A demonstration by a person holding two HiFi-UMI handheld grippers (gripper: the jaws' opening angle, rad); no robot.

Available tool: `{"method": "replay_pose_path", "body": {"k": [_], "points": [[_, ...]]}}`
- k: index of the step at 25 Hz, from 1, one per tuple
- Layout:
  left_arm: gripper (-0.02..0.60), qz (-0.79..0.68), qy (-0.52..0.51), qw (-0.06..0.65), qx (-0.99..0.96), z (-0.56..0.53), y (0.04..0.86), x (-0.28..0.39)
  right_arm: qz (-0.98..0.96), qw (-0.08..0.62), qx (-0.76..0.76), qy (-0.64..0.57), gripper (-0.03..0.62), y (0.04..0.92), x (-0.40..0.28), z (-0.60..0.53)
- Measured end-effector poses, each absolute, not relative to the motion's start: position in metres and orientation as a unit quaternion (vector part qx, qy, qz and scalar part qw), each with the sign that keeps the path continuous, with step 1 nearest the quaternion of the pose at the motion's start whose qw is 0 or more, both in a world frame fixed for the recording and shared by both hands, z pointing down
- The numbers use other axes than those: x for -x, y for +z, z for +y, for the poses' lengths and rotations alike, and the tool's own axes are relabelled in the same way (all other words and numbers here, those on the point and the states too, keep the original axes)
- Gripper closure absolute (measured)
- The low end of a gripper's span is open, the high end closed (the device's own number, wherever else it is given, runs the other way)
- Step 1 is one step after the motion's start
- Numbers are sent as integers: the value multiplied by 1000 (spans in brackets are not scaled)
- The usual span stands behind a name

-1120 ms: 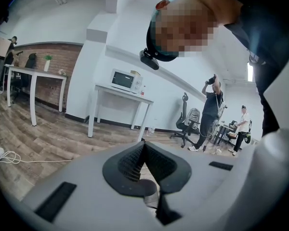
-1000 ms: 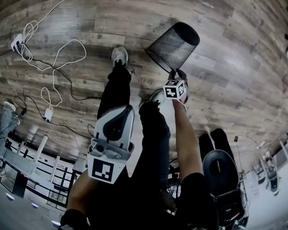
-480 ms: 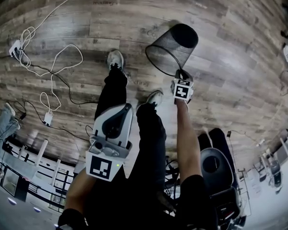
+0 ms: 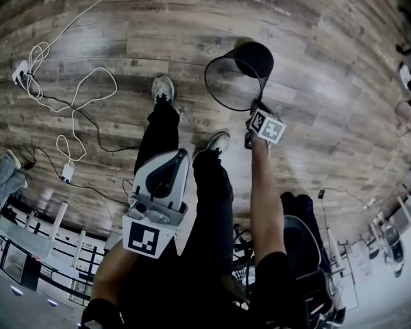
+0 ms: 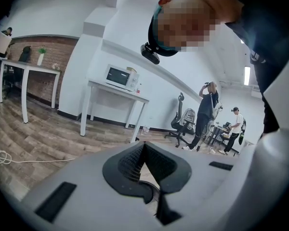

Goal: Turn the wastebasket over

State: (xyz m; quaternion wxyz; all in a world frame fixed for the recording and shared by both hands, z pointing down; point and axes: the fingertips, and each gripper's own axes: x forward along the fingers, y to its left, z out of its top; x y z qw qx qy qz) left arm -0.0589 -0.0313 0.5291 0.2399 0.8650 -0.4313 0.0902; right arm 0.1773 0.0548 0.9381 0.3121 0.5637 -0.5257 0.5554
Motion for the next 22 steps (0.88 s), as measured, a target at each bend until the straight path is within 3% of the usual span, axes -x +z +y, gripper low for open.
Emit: {"method": "replay_pose_path", "body": {"k": [8,22], "points": [[549,-420,96,241,-869,-38,525,63,-506,239,-541,627,534,936,-141,61],[548,-424,97,245,-866,-35,529,62,-528,181,-430,710,534,944,-61,85]]}}
